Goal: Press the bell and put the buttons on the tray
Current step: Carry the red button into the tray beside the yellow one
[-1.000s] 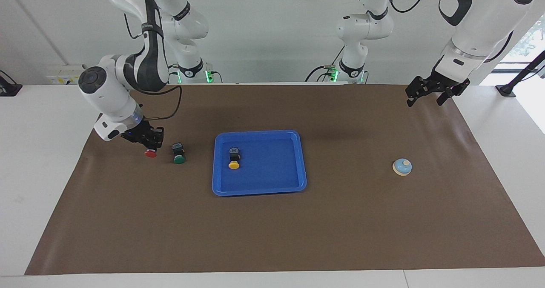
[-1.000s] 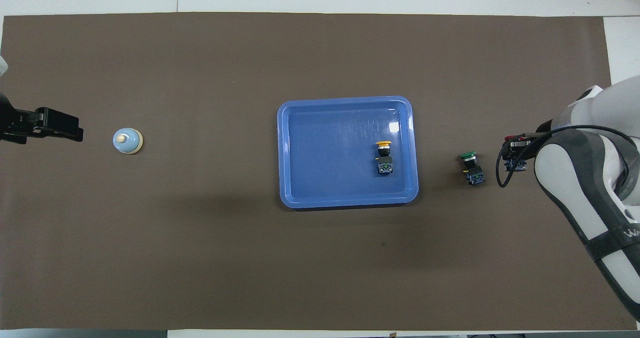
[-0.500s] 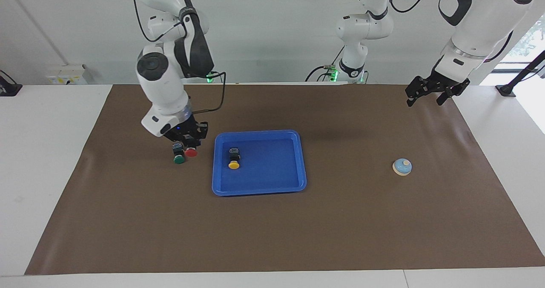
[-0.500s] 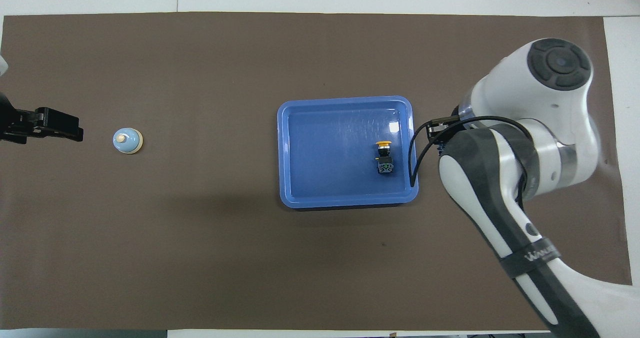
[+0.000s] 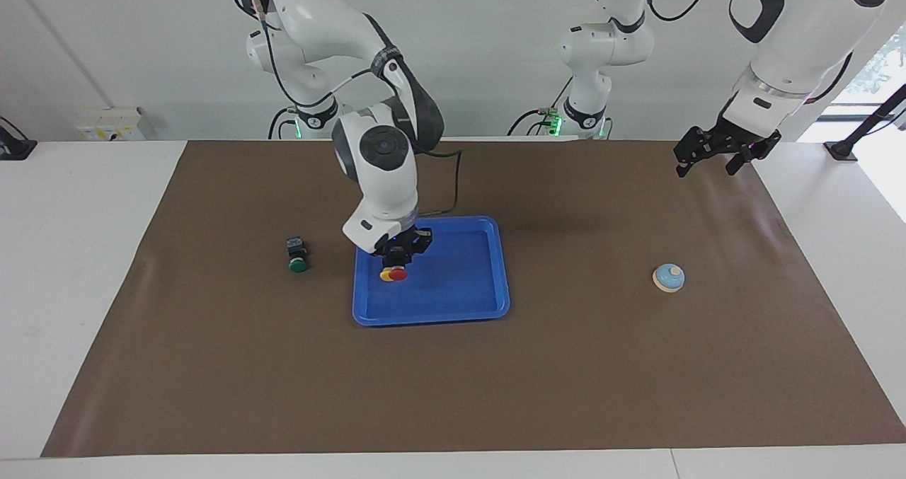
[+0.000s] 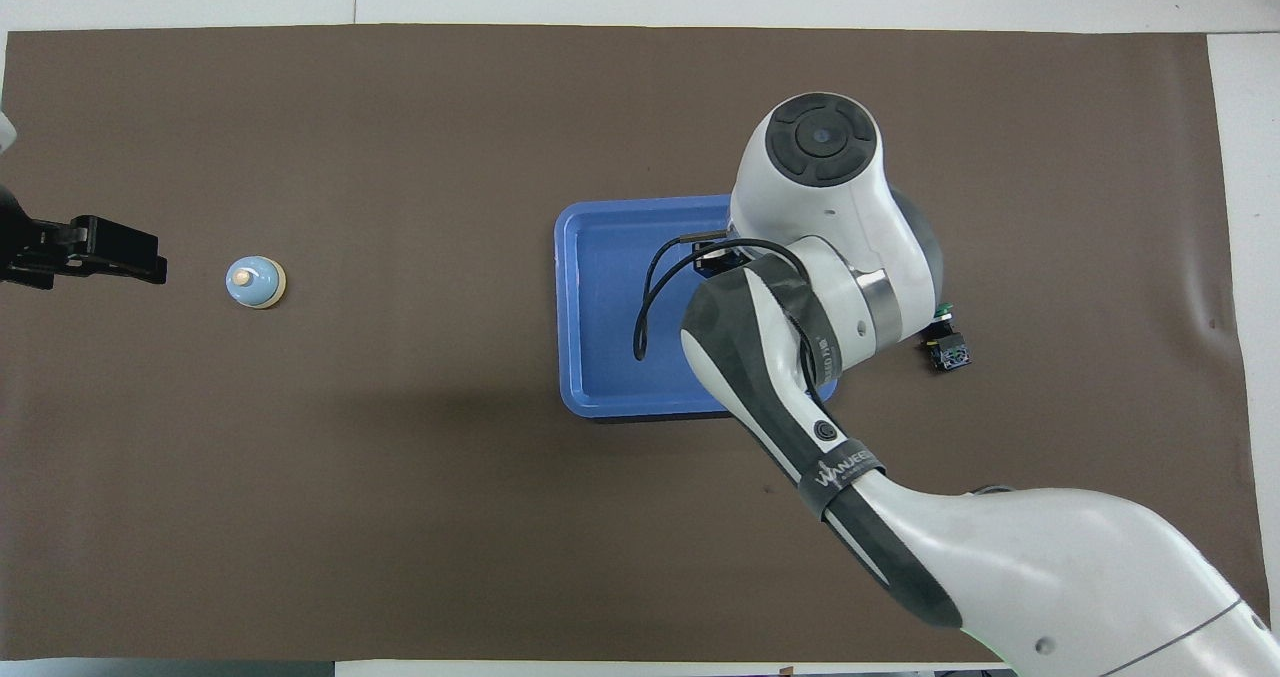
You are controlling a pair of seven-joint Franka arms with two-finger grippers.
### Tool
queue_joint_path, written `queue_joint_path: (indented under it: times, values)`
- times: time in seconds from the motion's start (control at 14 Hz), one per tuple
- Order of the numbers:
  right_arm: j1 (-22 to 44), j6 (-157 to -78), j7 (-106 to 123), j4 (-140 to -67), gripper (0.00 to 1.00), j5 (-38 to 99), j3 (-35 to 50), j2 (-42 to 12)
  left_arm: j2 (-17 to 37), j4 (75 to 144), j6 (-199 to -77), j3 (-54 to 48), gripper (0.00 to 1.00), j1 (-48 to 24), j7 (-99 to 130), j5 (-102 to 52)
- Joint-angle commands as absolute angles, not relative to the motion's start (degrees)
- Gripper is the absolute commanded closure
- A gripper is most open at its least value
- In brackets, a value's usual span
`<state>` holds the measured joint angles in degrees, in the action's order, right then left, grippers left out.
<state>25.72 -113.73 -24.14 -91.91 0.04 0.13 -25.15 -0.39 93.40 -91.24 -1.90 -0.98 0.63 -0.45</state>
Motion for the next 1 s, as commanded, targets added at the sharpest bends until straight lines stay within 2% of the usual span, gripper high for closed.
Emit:
queue_joint_path:
  times: [0.0,0.21,0.29,0.5,0.64,0.93]
  values:
    - [27.85,-116.09,-27.24,-90.44,1.00,1.67,0.00,-27.94,-0.88,93.25,-90.09,-1.93,0.00,-0.88,1.14,-0.35]
    - [28.56,-118.74,-28.21,-93.51,0.94,1.76,0.09,-28.04,-0.88,93.25,-90.09,-1.93,0.00,-0.79,1.14,-0.35]
    - [28.65,-119.00,-28.30,-94.47,0.88,2.11,0.09,-27.78,-0.88,93.25,-90.09,-1.93,0.00,-0.79,1.14,-0.35]
    - [29.53,-121.10,-29.26,-96.84,0.43,3.08,0.09,-27.16,-0.88,93.25,-90.09,-1.93,0.00,-0.79,1.14,-0.35]
    - [29.97,-121.82,-30.14,-98.26,0.00,3.08,0.00,-26.63,-0.88,93.25,-90.09,-1.93,0.00,-0.79,1.23,-0.35]
    - [28.39,-115.95,-30.07,-95.02,0.00,2.90,-0.70,-24.71,-0.88,93.25,-90.09,-1.93,0.00,-0.79,1.14,-0.35]
